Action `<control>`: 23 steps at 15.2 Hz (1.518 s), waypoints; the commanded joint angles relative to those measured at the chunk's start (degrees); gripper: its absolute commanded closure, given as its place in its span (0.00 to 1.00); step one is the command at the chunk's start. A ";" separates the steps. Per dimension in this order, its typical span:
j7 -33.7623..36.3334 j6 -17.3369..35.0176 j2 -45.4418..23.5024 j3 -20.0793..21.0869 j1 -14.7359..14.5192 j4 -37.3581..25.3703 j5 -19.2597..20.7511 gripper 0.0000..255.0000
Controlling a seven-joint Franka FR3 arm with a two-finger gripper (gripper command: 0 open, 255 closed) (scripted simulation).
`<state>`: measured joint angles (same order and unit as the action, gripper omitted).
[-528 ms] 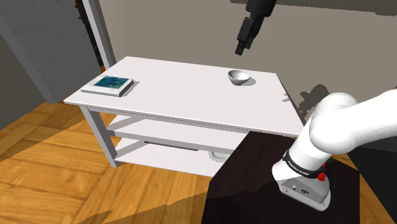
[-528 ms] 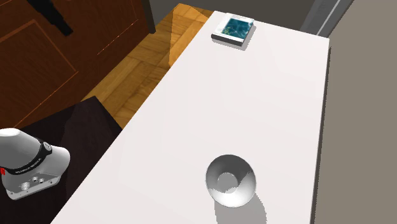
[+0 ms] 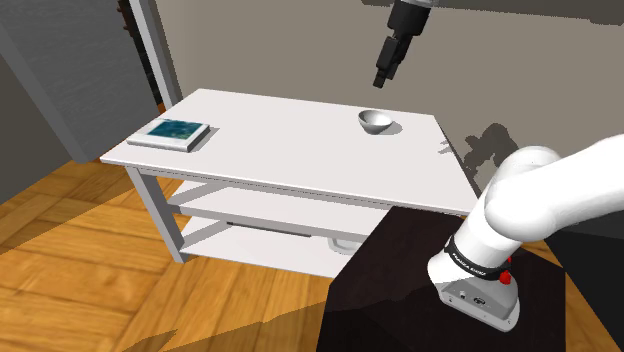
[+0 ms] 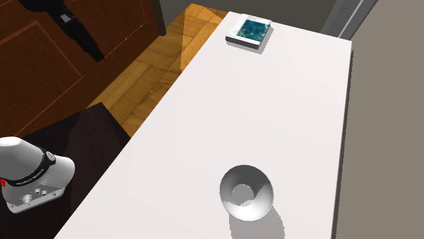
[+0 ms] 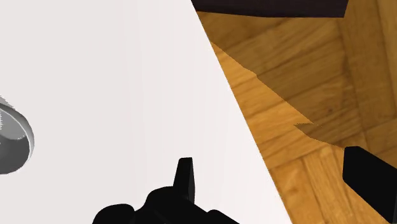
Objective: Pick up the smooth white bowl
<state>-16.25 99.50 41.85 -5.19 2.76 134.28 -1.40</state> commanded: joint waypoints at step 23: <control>-35.35 15.78 -40.35 -25.74 3.67 -18.53 -6.28 0.00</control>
<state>-49.66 115.13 4.16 -30.10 6.17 117.64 -6.22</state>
